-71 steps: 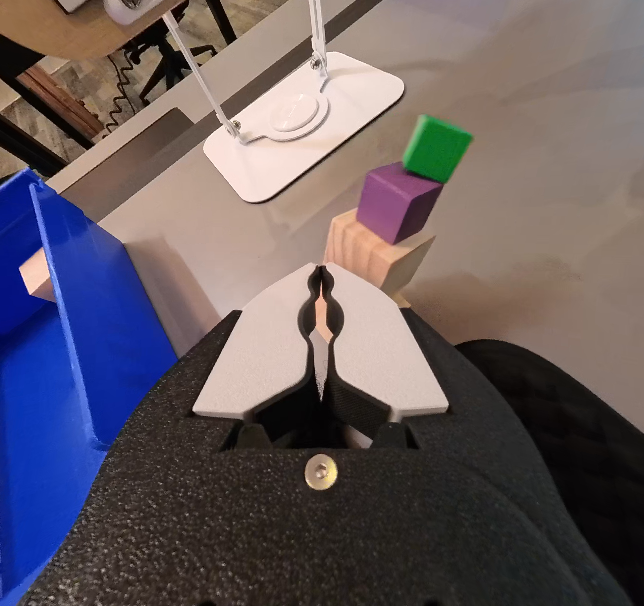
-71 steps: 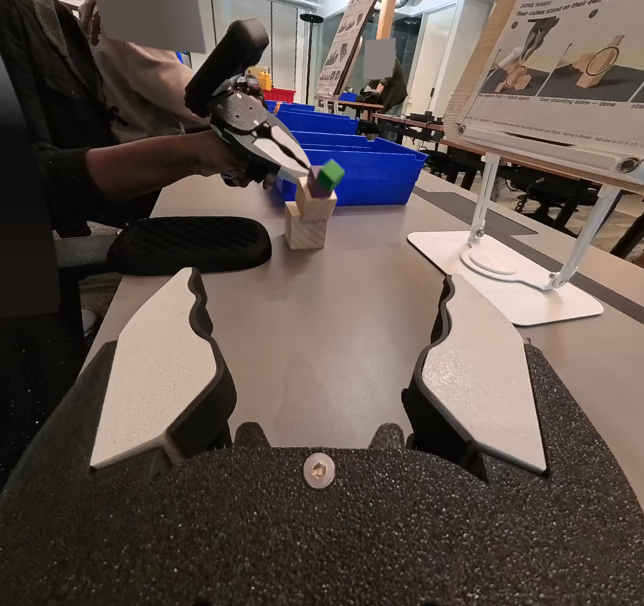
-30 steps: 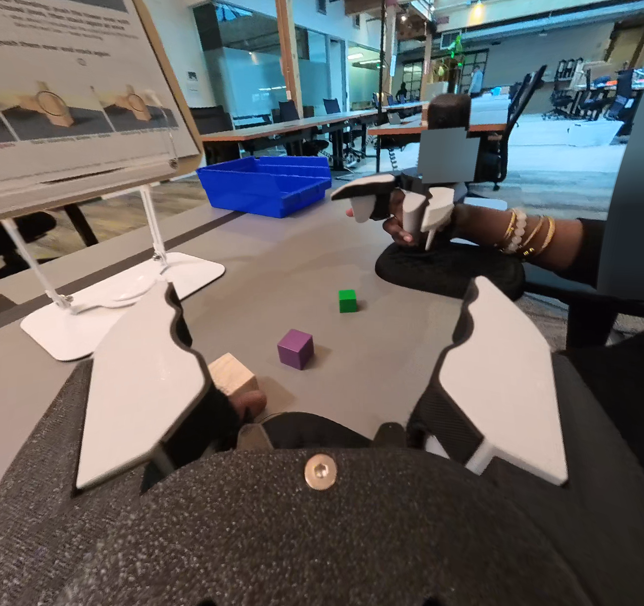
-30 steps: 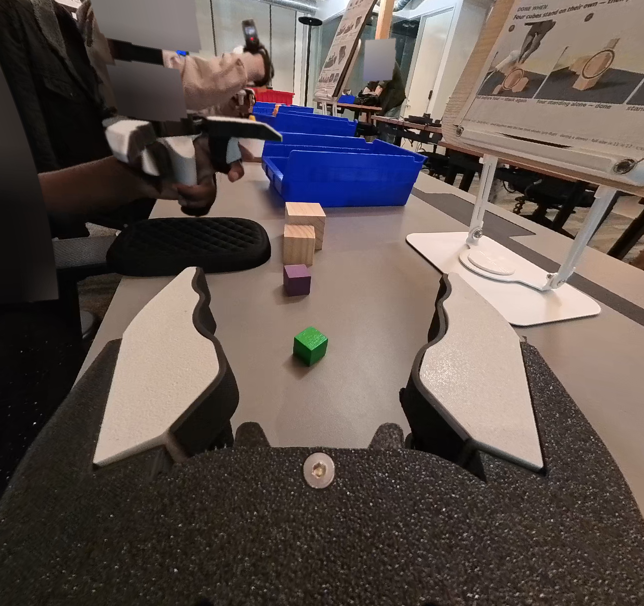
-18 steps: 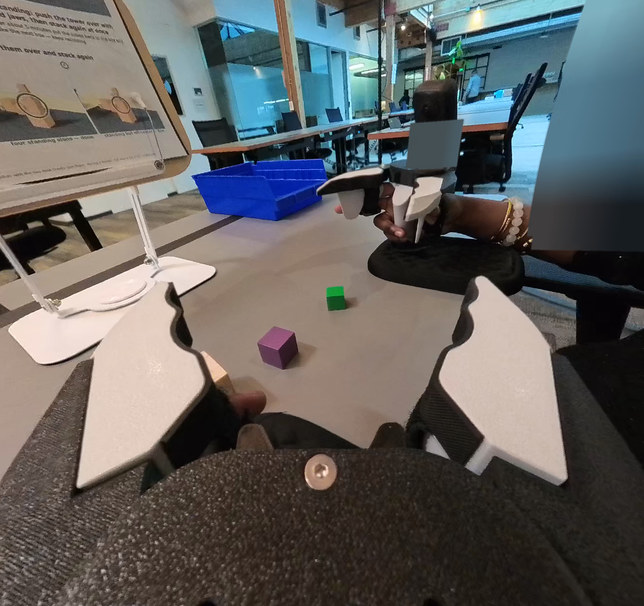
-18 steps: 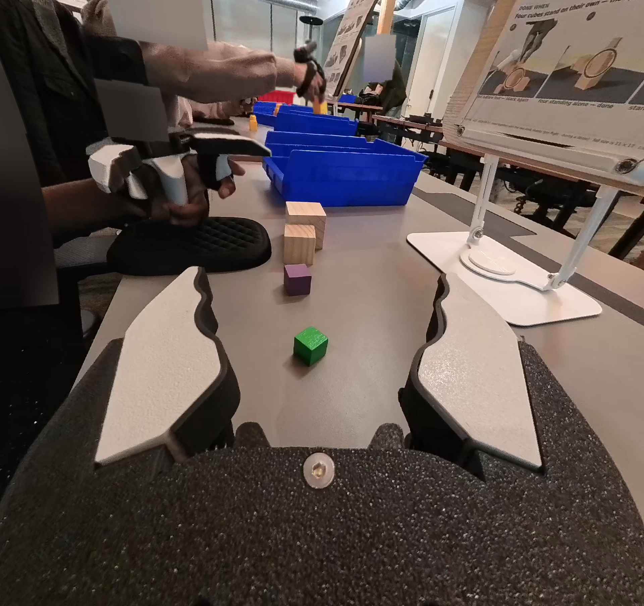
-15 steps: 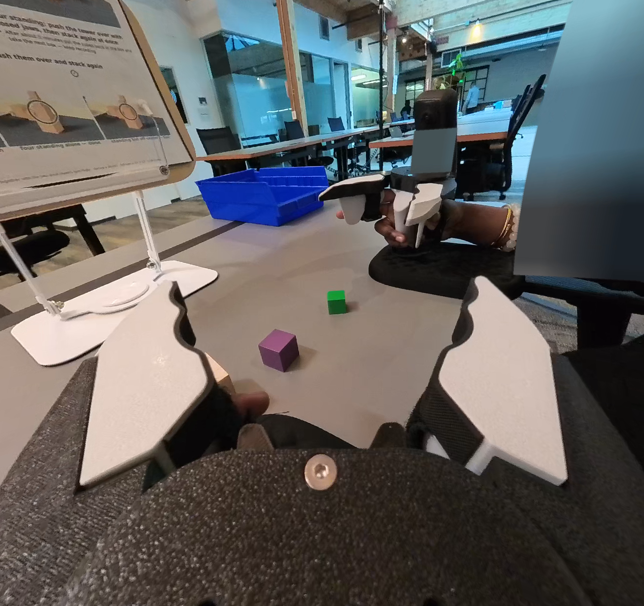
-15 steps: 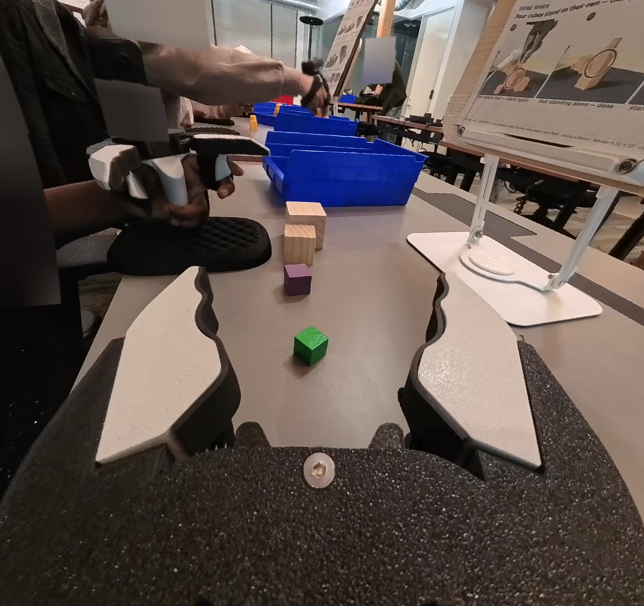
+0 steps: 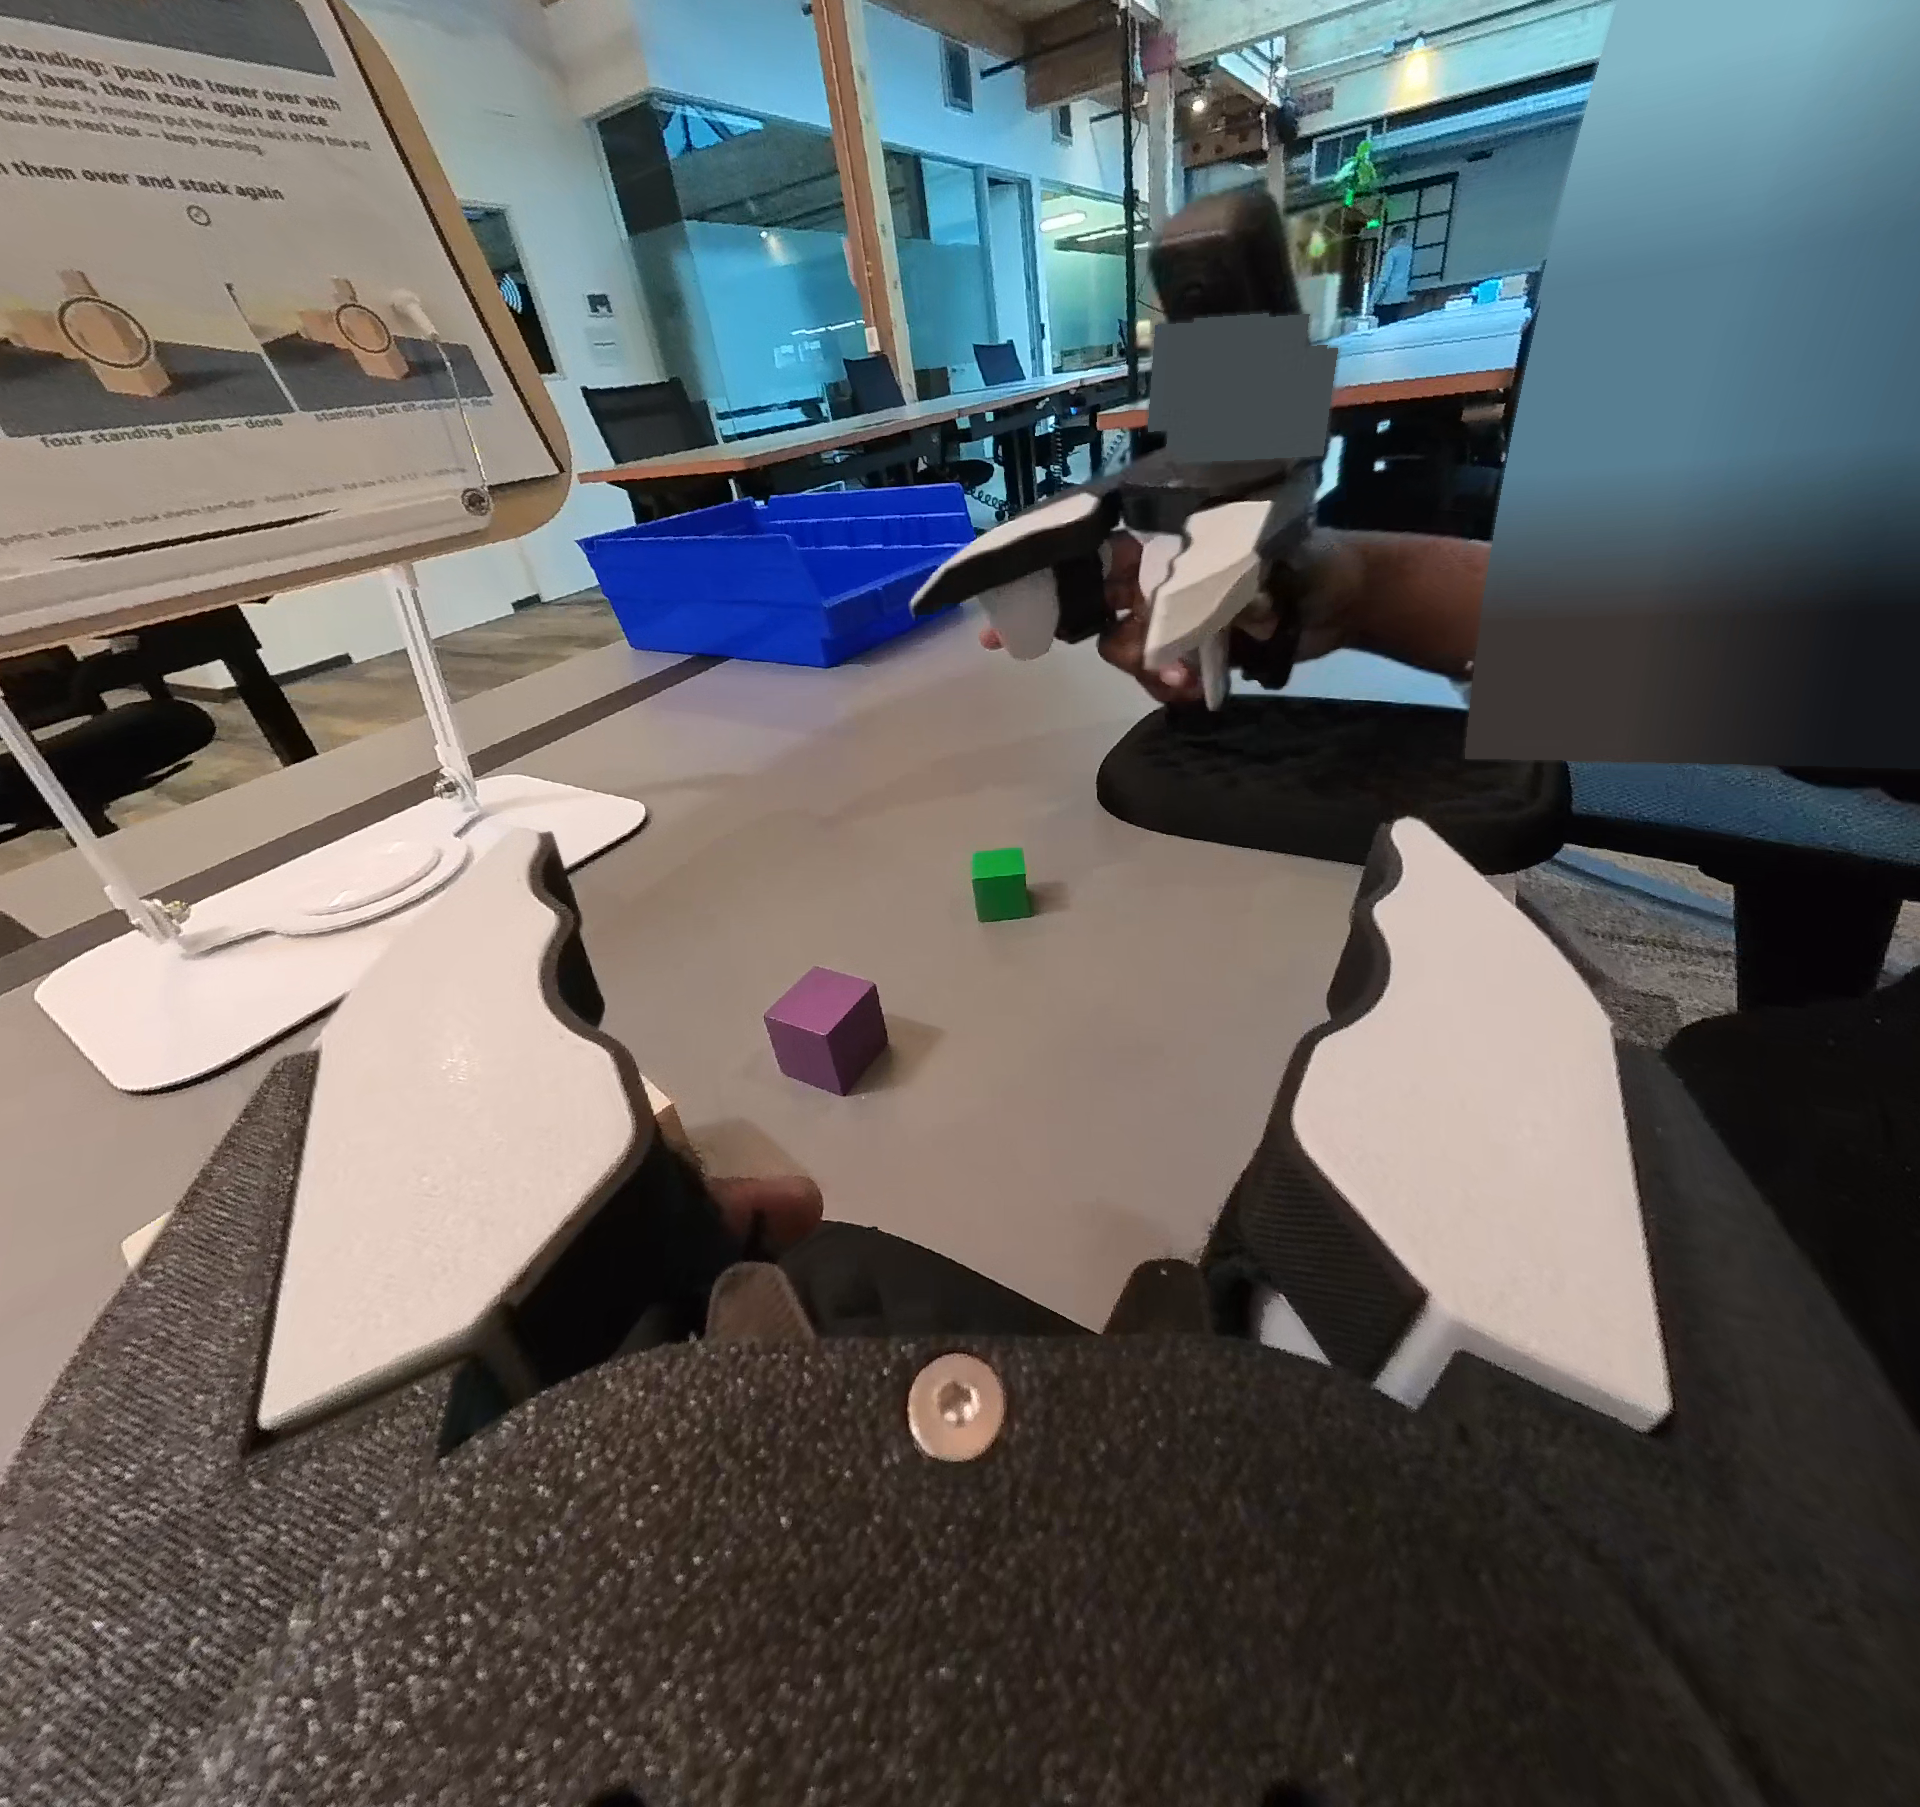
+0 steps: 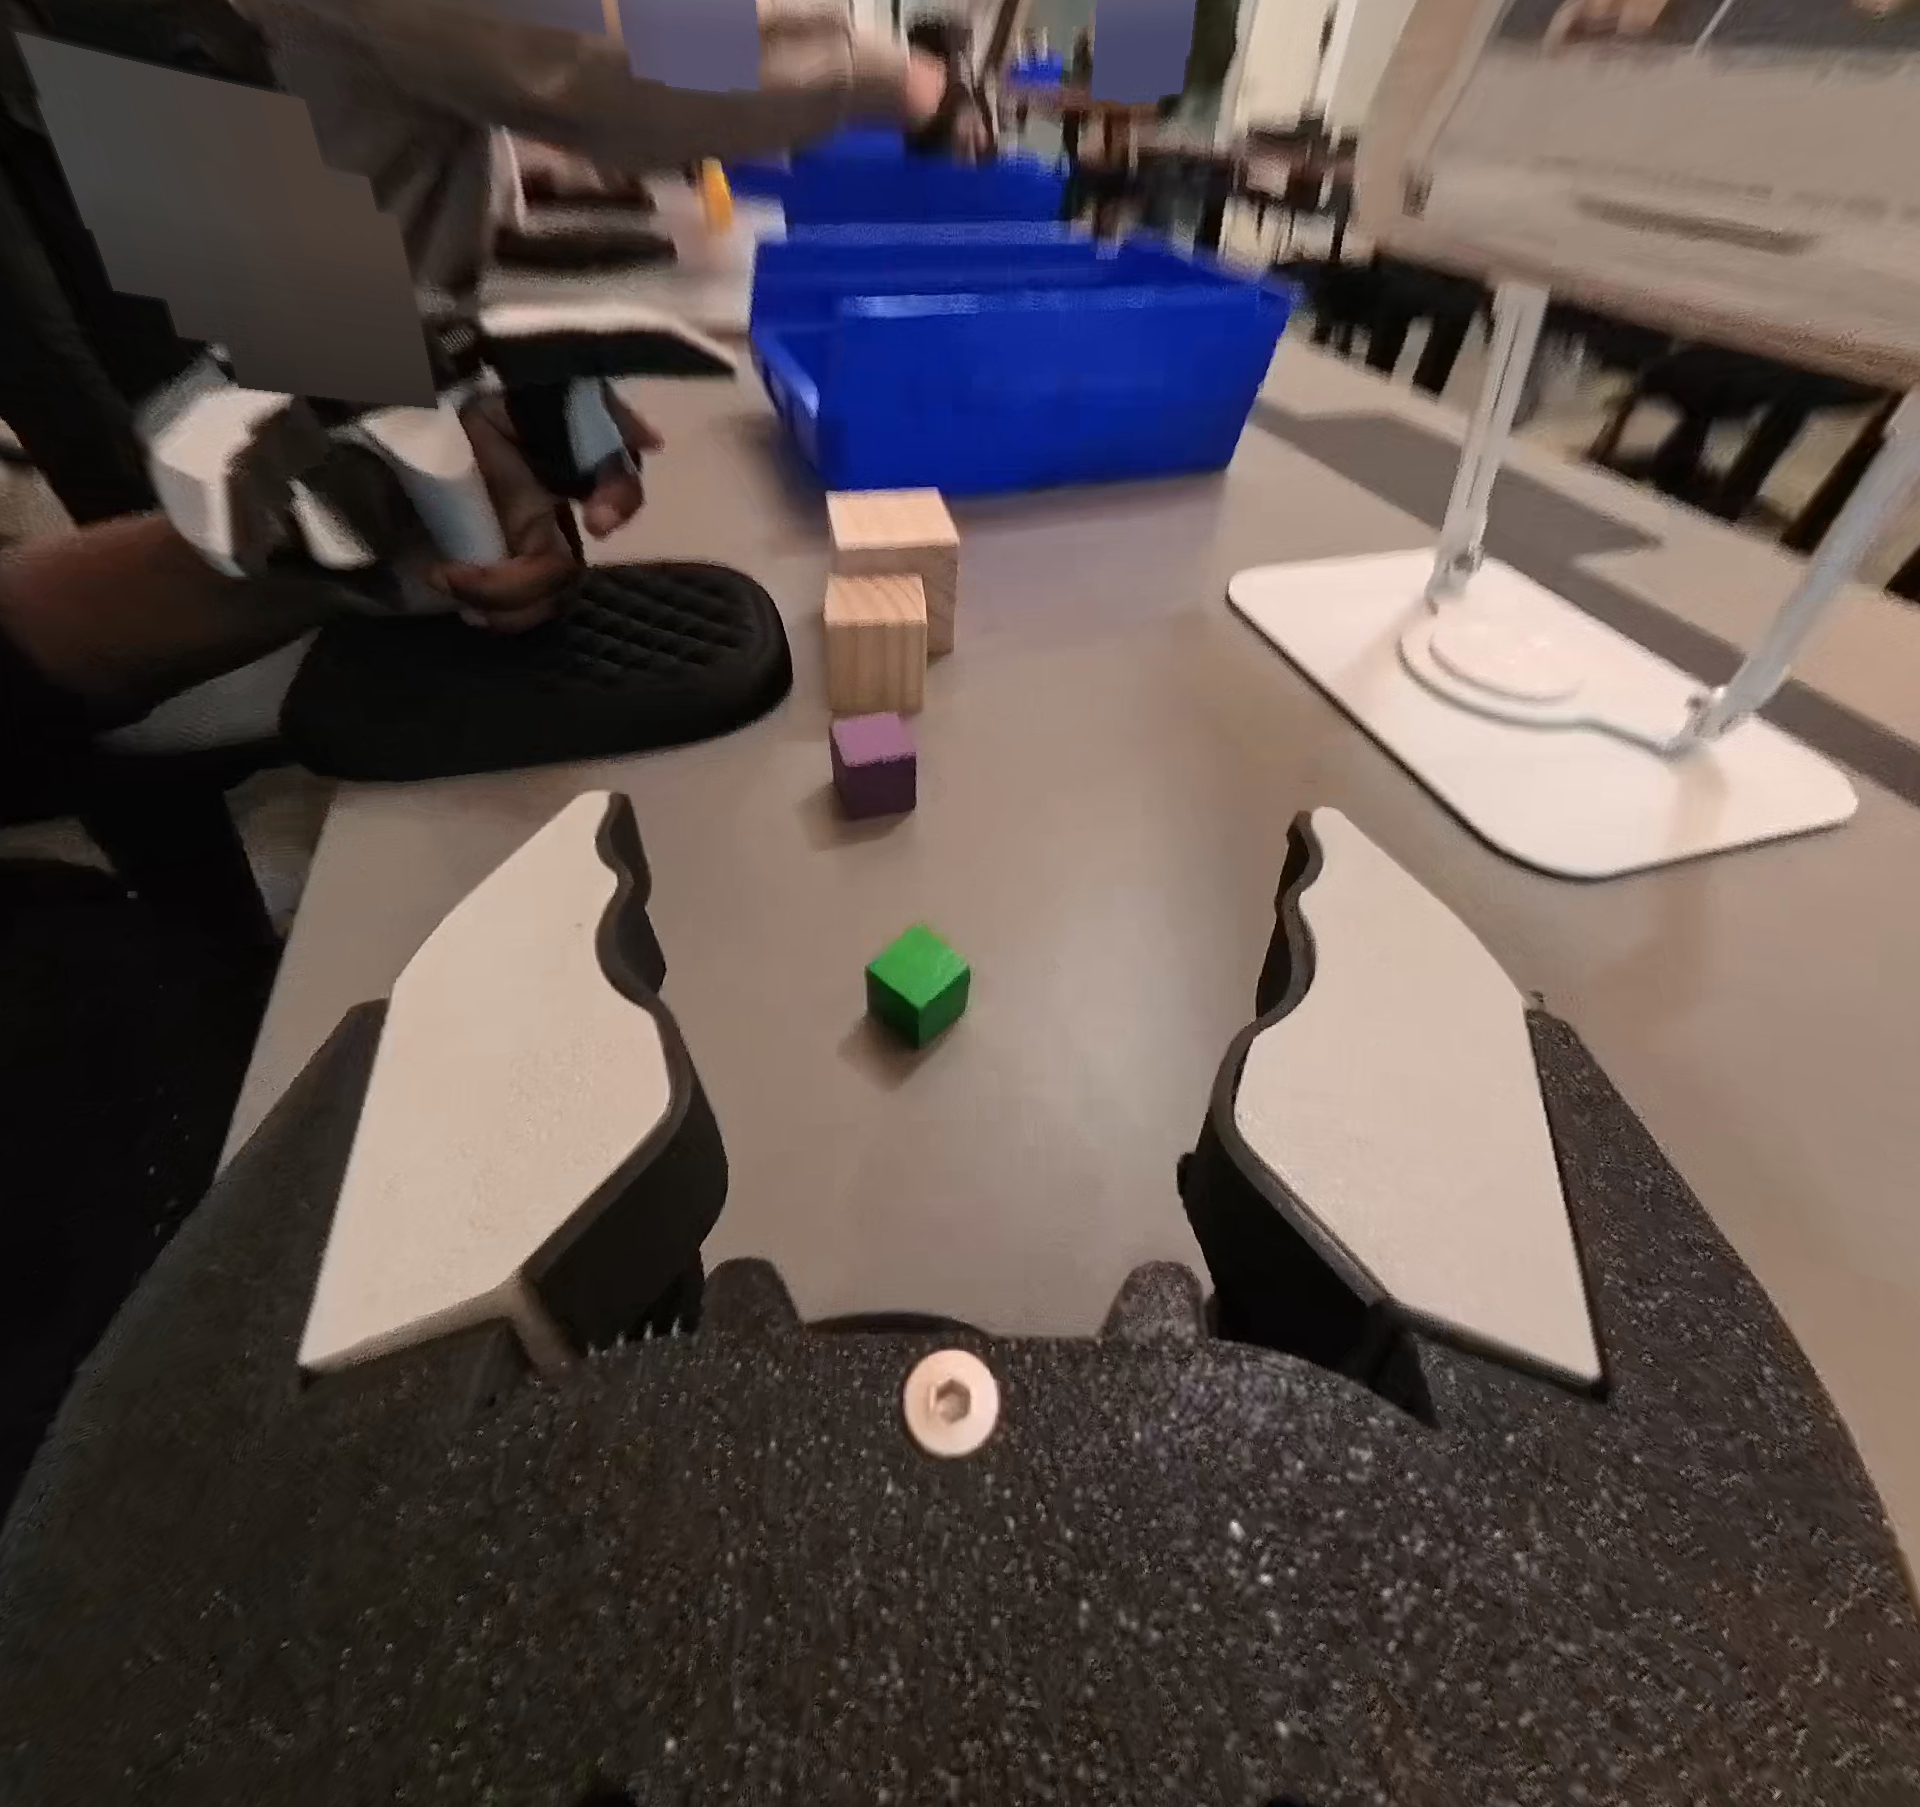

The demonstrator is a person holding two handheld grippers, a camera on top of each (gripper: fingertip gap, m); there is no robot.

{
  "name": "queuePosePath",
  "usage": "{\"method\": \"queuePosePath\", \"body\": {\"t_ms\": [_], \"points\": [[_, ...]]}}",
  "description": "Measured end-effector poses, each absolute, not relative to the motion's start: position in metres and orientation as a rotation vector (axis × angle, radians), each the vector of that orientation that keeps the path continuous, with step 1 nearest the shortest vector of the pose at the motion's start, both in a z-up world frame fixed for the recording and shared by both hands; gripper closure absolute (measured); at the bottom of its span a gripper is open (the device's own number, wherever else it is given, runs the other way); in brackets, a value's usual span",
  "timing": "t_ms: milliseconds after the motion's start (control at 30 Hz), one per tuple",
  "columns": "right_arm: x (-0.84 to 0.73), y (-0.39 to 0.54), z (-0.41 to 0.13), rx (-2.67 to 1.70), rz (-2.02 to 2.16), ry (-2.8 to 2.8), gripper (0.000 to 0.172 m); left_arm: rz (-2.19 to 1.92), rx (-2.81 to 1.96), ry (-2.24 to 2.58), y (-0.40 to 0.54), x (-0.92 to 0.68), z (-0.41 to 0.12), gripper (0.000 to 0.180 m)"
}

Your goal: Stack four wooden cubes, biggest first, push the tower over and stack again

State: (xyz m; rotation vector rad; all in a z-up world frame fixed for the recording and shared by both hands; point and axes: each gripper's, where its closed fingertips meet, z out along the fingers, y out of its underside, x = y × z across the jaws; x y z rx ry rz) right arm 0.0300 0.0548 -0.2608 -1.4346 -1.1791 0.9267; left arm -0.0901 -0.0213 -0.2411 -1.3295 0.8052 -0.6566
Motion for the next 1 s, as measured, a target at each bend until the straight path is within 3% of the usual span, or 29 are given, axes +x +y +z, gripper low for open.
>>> {"method": "queuePosePath", "body": {"t_ms": [333,1000], "points": [[-0.071,0.064,-0.251,-1.654,0.709,-1.583,0.081,-0.664,-1.314,0.787,-0.022,-0.093,-0.239,0.044],[-0.207,0.085,-0.320,-1.824,0.589,-1.812,0.106,-0.680,-1.301,0.775,-0.023,-0.094,-0.237,0.047]]}}
